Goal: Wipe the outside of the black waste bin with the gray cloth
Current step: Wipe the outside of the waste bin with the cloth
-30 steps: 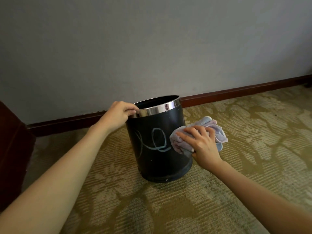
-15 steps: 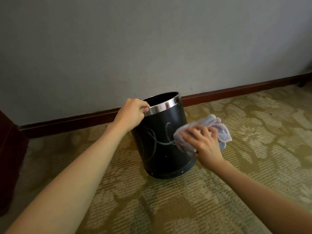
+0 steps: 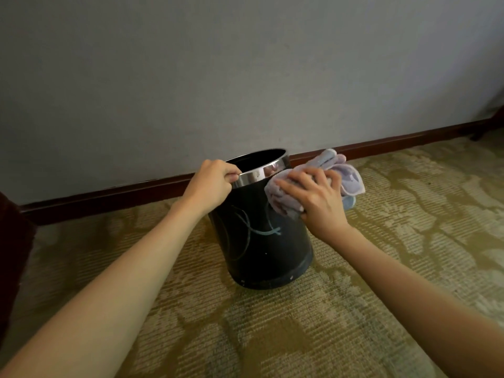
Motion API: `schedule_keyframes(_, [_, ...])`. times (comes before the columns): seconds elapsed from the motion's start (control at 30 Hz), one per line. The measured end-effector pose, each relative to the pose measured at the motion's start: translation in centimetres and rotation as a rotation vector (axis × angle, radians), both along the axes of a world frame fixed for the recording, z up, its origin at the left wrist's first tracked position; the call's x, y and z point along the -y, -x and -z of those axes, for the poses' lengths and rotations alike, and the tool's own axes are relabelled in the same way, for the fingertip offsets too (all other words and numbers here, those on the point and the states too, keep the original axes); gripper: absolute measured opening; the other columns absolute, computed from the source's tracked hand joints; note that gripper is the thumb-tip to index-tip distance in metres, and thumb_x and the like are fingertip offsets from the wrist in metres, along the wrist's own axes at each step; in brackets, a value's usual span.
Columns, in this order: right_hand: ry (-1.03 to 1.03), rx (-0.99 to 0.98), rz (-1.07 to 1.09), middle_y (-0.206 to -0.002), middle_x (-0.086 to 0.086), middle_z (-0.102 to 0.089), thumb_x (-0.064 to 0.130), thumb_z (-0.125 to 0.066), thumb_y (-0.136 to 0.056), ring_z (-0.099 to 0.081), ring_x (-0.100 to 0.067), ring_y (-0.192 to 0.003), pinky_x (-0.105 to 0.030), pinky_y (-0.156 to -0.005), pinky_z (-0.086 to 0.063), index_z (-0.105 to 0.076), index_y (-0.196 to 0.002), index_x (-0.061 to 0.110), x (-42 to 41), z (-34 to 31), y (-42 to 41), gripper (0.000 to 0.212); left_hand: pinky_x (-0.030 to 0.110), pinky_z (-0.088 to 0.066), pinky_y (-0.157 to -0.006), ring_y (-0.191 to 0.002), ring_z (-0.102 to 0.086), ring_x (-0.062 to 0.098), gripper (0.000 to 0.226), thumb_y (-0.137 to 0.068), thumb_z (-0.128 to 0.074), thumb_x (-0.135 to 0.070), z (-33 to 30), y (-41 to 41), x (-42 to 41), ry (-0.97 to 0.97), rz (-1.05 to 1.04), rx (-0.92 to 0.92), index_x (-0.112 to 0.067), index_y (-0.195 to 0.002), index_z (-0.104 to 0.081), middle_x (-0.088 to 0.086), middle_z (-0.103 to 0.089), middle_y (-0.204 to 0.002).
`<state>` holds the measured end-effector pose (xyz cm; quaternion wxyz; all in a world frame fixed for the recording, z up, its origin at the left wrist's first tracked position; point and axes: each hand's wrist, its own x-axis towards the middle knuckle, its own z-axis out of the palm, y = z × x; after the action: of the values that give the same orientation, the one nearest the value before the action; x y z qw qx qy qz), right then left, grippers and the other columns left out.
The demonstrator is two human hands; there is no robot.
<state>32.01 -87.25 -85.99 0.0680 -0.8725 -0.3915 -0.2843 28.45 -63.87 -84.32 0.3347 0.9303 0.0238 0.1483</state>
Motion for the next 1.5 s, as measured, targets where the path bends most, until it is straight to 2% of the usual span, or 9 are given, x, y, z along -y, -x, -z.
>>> schedule_keyframes(0.1, [0.079,0.004,0.005,-0.116,-0.006,-0.065,0.021,-0.083,-0.063,-0.058,-0.034,-0.106,-0.045,-0.083,-0.037,-0.068,-0.116,0.022,1.1,2.7,1.8,0.056,0.028,-0.039,-0.073,-0.078,-0.056,0.011,0.021,-0.091,-0.055,-0.008,0.4,-0.2,-0.8,0.04,-0.035,-0.016,-0.017,-0.092,-0.074,-0.002,-0.064,-0.082])
schedule_keyframes(0.23, [0.23,0.026,-0.099,-0.107,-0.001,-0.07,0.024,-0.085,-0.065,-0.064,-0.032,-0.1,-0.046,-0.081,-0.043,-0.072,-0.108,0.022,3.6,6.0,4.1,0.045,0.023,-0.037,-0.068,-0.071,-0.054,0.002,0.023,-0.09,-0.056,-0.008,0.6,-0.6,-1.7,0.102,-0.115,-0.004,-0.019,-0.081,-0.074,-0.011,-0.062,-0.07])
schedule_keyframes(0.37, [0.205,-0.048,-0.051,-0.107,-0.003,-0.068,0.017,-0.084,-0.062,-0.062,-0.032,-0.099,-0.048,-0.084,-0.042,-0.071,-0.107,0.022,3.1,4.9,4.0,0.047,0.017,-0.036,-0.059,-0.069,-0.052,-0.001,0.024,-0.09,-0.055,-0.009,0.6,-0.7,-1.1,0.091,-0.115,-0.022,-0.023,-0.081,-0.072,-0.015,-0.057,-0.071])
schedule_keyframes(0.6, [-0.002,-0.072,0.055,-0.123,-0.006,-0.061,0.018,-0.076,-0.069,-0.049,-0.036,-0.114,-0.047,-0.087,-0.03,-0.062,-0.123,0.023,-0.9,0.0,0.8,0.057,0.041,-0.049,-0.079,-0.076,-0.053,0.018,0.018,-0.089,-0.054,-0.006,0.2,-0.3,1.5,0.014,-0.038,-0.003,-0.009,-0.079,-0.069,0.003,-0.058,-0.078])
schedule_keyframes(0.8, [0.169,0.048,-0.046,-0.113,-0.004,-0.065,0.021,-0.077,-0.067,-0.056,-0.034,-0.108,-0.049,-0.084,-0.04,-0.067,-0.115,0.022,1.9,5.1,2.9,0.049,0.036,-0.048,-0.072,-0.075,-0.058,0.019,0.017,-0.088,-0.056,-0.01,0.5,-0.4,0.3,0.042,-0.057,-0.024,-0.015,-0.08,-0.07,0.002,-0.064,-0.077])
schedule_keyframes(0.97, [0.296,0.023,-0.097,-0.106,0.001,-0.067,0.026,-0.076,-0.073,-0.061,-0.032,-0.104,-0.049,-0.08,-0.045,-0.069,-0.11,0.024,3.9,7.1,4.3,0.038,0.018,-0.041,-0.063,-0.072,-0.06,0.015,0.02,-0.09,-0.053,-0.01,0.7,-0.8,-0.6,0.068,-0.081,-0.035,-0.01,-0.078,-0.068,0.011,-0.067,-0.077])
schedule_keyframes(1.13, [0.108,-0.083,-0.004,-0.119,-0.006,-0.063,0.016,-0.078,-0.066,-0.055,-0.034,-0.109,-0.049,-0.084,-0.038,-0.065,-0.119,0.023,0.6,2.5,2.3,0.055,0.026,-0.044,-0.067,-0.075,-0.059,0.01,0.019,-0.09,-0.055,-0.008,0.7,-0.6,0.1,0.081,-0.072,-0.02,-0.015,-0.086,-0.073,-0.007,-0.064,-0.075])
schedule_keyframes(1.27, [-0.021,-0.046,0.022,-0.121,-0.005,-0.063,0.018,-0.077,-0.069,-0.051,-0.034,-0.113,-0.046,-0.087,-0.032,-0.065,-0.119,0.024,-1.8,-0.3,1.2,0.051,0.038,-0.049,-0.074,-0.078,-0.062,0.021,0.018,-0.09,-0.055,-0.006,0.7,-0.3,1.0,0.054,-0.036,-0.006,-0.011,-0.084,-0.072,0.002,-0.064,-0.077])
schedule_keyframes(1.5, [0.191,0.077,-0.106,-0.111,-0.001,-0.067,0.02,-0.072,-0.073,-0.059,-0.032,-0.107,-0.048,-0.084,-0.04,-0.069,-0.112,0.024,1.9,5.4,3.7,0.039,0.035,-0.05,-0.073,-0.079,-0.062,0.015,0.021,-0.092,-0.054,-0.016,0.7,0.2,0.1,0.098,-0.034,-0.026,-0.025,-0.087,-0.073,-0.006,-0.068,-0.077])
